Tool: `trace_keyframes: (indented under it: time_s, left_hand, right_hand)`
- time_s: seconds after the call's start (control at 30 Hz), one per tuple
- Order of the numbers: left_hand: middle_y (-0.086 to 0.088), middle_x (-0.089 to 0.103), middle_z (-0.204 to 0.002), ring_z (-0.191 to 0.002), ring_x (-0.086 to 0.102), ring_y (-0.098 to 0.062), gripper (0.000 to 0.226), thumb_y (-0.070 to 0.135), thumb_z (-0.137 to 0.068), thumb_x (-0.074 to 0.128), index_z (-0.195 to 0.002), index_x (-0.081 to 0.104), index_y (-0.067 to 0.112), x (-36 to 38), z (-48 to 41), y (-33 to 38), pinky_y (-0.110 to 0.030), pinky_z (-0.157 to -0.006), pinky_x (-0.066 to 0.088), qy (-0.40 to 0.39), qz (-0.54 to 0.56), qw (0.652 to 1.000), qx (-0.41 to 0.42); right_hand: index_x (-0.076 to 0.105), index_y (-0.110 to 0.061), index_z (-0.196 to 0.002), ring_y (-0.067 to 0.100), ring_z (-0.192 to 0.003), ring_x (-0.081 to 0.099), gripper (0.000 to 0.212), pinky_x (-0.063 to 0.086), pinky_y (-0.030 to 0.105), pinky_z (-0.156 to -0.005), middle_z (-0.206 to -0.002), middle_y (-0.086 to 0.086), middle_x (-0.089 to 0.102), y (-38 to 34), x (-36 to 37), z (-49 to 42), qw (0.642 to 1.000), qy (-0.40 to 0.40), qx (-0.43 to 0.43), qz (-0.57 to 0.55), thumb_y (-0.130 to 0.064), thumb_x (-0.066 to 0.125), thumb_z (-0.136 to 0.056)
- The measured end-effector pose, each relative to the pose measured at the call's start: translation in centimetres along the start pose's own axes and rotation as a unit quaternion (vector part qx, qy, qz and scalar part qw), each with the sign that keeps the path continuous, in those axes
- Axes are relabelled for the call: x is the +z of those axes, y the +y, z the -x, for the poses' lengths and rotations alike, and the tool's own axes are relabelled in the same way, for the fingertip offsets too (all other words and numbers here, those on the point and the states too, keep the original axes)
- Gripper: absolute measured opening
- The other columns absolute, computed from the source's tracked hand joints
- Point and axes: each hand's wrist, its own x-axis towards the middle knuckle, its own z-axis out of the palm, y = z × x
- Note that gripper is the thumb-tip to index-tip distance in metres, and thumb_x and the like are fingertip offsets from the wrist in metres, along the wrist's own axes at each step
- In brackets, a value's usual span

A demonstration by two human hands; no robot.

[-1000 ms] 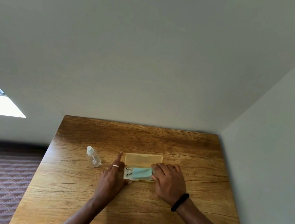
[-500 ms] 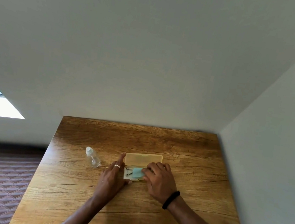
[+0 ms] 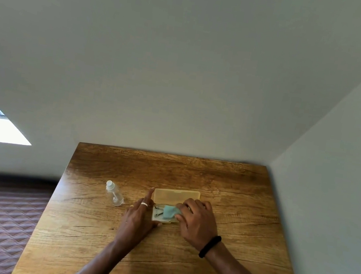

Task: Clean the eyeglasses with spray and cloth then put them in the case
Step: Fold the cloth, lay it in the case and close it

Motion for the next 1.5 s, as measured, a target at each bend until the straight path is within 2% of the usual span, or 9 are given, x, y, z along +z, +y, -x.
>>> trace_keyframes:
  time_s: [0.17,0.3,0.4,0.67,0.87,1.07,1.17,1.33,1.5]
  left_hand:
    - [-0.007,0.057,-0.133,-0.116,0.058,-0.019,0.104,0.066,-0.078,0.060,-0.158,0.007,0.024,-0.1,-0.2,-0.2,-0.048,-0.093,0.055,0.001,-0.001,1.000,0.003]
    - [-0.007,0.054,-0.139,-0.121,0.057,-0.018,0.100,0.073,-0.082,0.053,-0.158,0.005,0.027,0.2,-0.4,-0.7,-0.046,-0.096,0.054,-0.007,-0.003,1.000,0.012]
    - [-0.004,0.054,-0.137,-0.120,0.056,-0.016,0.101,0.060,-0.080,0.063,-0.157,0.005,0.030,0.1,-0.6,-0.6,-0.044,-0.096,0.054,-0.021,-0.005,1.000,0.004]
    - [-0.005,0.056,-0.134,-0.117,0.057,-0.015,0.104,0.054,-0.079,0.072,-0.157,0.007,0.031,0.1,-0.8,-0.9,-0.041,-0.094,0.055,-0.031,0.011,0.999,0.008]
    - [-0.003,0.066,-0.119,-0.103,0.058,-0.005,0.094,0.038,-0.080,0.078,-0.155,0.022,0.027,-0.1,-0.5,0.0,-0.025,-0.087,0.053,-0.003,0.011,1.000,0.010]
    - [0.007,0.069,-0.115,-0.097,0.067,-0.004,0.086,0.022,-0.080,0.080,-0.149,0.030,0.031,-0.5,-0.5,0.9,-0.023,-0.085,0.057,0.009,0.064,0.998,-0.014]
    - [0.017,0.063,-0.114,-0.091,0.060,0.017,0.081,0.025,-0.081,0.079,-0.147,0.034,0.030,-0.7,-0.9,1.1,-0.001,-0.083,0.046,0.007,0.079,0.996,-0.037]
    - [0.013,0.069,-0.111,-0.091,0.063,0.014,0.059,0.051,-0.082,0.067,-0.136,0.052,0.032,-0.8,-0.8,1.2,-0.015,-0.084,0.056,0.024,0.101,0.993,-0.047]
    - [0.014,0.070,-0.104,-0.082,0.062,0.018,0.066,0.074,-0.083,0.047,-0.123,0.067,0.025,-0.3,0.0,1.8,-0.002,-0.071,0.048,0.074,0.081,0.993,-0.042]
  right_hand:
    - [0.051,-0.028,-0.133,0.017,-0.119,0.050,0.062,0.045,0.041,-0.097,-0.131,-0.002,0.054,2.4,-2.2,-0.4,0.992,0.032,0.108,-0.057,-0.045,0.074,-0.078]
    - [0.001,-0.032,-0.154,0.021,-0.148,0.018,0.124,0.026,0.048,-0.118,-0.163,-0.001,0.014,5.3,-3.0,-0.6,0.973,-0.136,0.136,-0.127,-0.048,0.085,-0.065]
    - [-0.013,-0.037,-0.152,0.023,-0.147,0.020,0.137,0.025,0.049,-0.117,-0.163,-0.001,0.014,5.4,-2.7,-0.3,0.959,-0.236,0.116,-0.106,-0.048,0.088,-0.060]
    - [0.010,-0.033,-0.154,0.021,-0.133,0.039,0.117,0.033,0.035,-0.110,-0.147,0.000,0.043,3.5,-1.9,0.6,0.966,-0.174,0.147,-0.126,-0.037,0.088,-0.067]
    - [0.021,-0.034,-0.150,0.017,-0.135,0.039,0.101,0.035,0.029,-0.110,-0.150,-0.002,0.041,3.2,-1.7,1.2,0.960,-0.153,0.164,-0.167,-0.035,0.085,-0.071]
    - [0.026,-0.034,-0.147,0.017,-0.132,0.043,0.091,0.038,0.027,-0.104,-0.146,-0.001,0.046,3.2,-1.8,1.0,0.955,-0.156,0.175,-0.181,-0.035,0.082,-0.075]
    - [0.027,-0.034,-0.146,0.017,-0.129,0.045,0.087,0.039,0.026,-0.101,-0.143,0.000,0.048,3.3,-1.8,0.9,0.954,-0.163,0.176,-0.180,-0.036,0.080,-0.077]
    - [0.042,-0.032,-0.129,0.015,-0.110,0.054,0.051,0.045,0.024,-0.086,-0.128,0.001,0.058,3.6,-1.4,1.1,0.961,-0.158,0.158,-0.163,-0.041,0.069,-0.087]
    - [0.048,-0.028,-0.117,0.015,-0.119,0.054,0.030,0.050,0.033,-0.093,-0.133,-0.002,0.058,3.4,-0.7,1.2,0.967,-0.133,0.144,-0.162,-0.034,0.063,-0.092]
